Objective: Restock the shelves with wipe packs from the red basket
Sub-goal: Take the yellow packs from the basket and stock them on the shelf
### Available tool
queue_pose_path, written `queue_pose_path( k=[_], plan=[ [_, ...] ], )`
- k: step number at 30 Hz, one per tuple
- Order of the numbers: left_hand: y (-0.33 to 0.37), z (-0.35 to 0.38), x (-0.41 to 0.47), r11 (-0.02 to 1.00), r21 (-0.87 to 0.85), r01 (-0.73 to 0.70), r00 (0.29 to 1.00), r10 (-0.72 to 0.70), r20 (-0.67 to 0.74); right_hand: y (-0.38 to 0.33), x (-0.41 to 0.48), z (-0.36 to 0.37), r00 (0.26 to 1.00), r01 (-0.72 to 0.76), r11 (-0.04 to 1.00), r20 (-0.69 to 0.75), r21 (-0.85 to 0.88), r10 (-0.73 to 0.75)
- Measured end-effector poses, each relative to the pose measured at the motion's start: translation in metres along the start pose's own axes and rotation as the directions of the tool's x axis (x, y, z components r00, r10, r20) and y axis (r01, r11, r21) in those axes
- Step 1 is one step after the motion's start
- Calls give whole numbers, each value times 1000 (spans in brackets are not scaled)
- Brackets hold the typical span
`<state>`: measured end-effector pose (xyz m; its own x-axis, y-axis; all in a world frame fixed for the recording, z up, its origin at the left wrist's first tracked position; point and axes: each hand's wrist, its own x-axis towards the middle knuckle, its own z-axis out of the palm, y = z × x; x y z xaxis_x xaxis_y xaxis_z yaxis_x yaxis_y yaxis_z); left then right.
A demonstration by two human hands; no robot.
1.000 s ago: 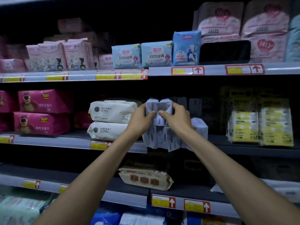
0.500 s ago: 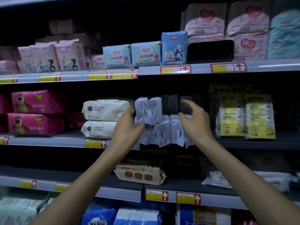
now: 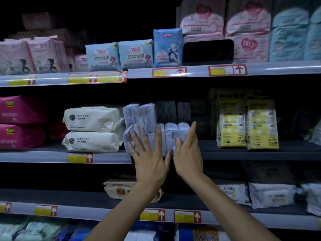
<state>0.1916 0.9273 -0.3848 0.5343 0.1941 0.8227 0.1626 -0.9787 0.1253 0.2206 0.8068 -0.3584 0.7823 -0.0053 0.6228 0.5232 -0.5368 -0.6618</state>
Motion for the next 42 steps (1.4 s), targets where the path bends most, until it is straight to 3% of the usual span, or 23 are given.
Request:
queue_pose_path(
  k=[4,10,15,21,26,31,35,42],
  plan=[
    [2,10,5,999,25,19,1000,-18,-21,6,6,5,999,30,999,-14,-36,-31],
    [-7,7,-1,998,45,-42,998,44,-36,-2,44,-27,999,-16,984,-48,179,25],
    [-6,10,1,997,61,-38,998,41,-44,-18,115,-34,982,-131,991,134,-18,133],
    [-6,11,2,997,64,-40,998,42,-43,-43,139,-22,928,-226,974,306,4,214],
    [-7,13,3,996,72,-44,998,47,-39,-48,145,-12,891,-403,902,293,154,348],
    [-7,9,5,994,99,-49,999,51,-15,-43,140,-19,914,-313,941,310,129,261],
    [-5,-9,0,993,100,-55,998,54,13,-40,127,-35,940,-117,993,321,-26,119],
    [10,-37,-13,991,133,-32,994,18,106,-21,71,-54,926,115,990,370,-87,-75]
  ],
)
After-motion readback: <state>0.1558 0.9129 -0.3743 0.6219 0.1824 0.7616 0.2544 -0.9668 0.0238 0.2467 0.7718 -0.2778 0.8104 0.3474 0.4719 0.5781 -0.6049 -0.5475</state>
